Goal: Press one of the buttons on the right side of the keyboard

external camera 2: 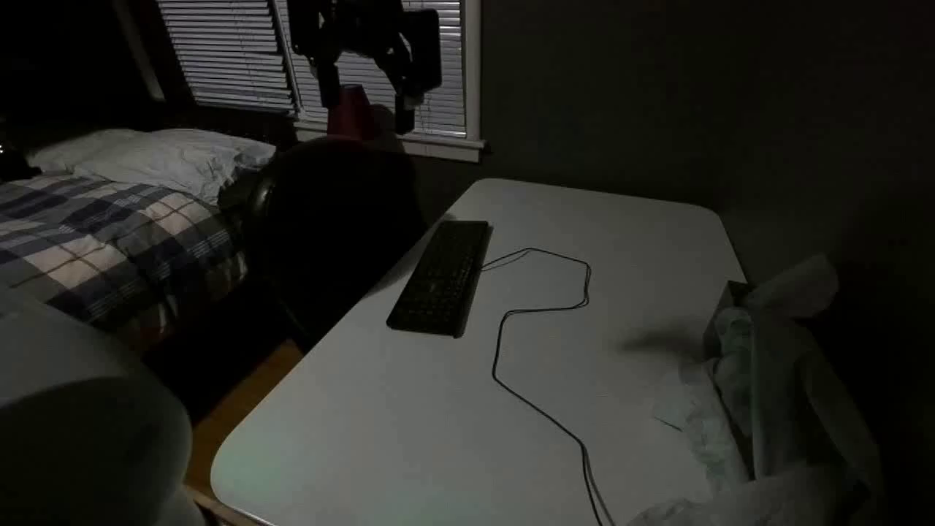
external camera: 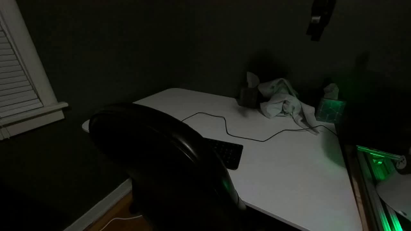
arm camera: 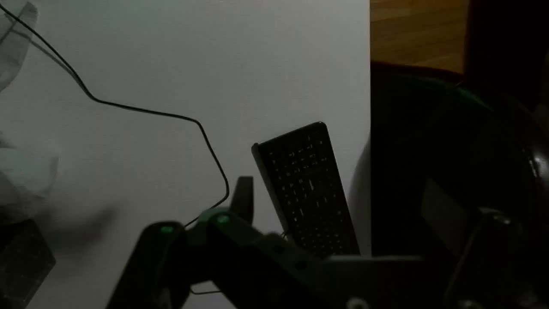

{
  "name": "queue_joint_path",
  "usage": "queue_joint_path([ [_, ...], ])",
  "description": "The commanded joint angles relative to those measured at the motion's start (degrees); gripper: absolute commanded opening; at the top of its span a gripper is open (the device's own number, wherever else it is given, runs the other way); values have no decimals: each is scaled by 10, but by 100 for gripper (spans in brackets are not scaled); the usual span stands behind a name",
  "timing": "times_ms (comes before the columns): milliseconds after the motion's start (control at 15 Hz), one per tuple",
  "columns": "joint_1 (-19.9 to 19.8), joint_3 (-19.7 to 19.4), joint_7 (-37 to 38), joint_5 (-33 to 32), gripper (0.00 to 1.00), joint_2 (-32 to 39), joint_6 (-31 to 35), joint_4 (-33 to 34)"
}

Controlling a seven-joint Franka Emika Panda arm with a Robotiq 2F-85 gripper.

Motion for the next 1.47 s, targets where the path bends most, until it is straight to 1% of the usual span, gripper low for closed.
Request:
queue_joint_path([
  [0,-9,6,-6,5,100,2,-2,2],
  [400,-9,6,-6,5,100,2,-2,2],
  [533,15,18,-21,16,100,20,20,-1],
  [733,41,46,-31,18,100,69,60,1],
  [933,59,67,-25,21,100,139,113,9],
  [1000,64,73,-20,26,75,166,126,12],
  [1067,65,81,-14,22,72,189,140,14],
  [1133,66,91,-3,20,66,214,154,14],
  [1200,68,99,5,19,56,238,170,16],
  [1333,67,114,30,17,42,286,194,24],
  [1400,67,123,46,15,33,310,203,29],
])
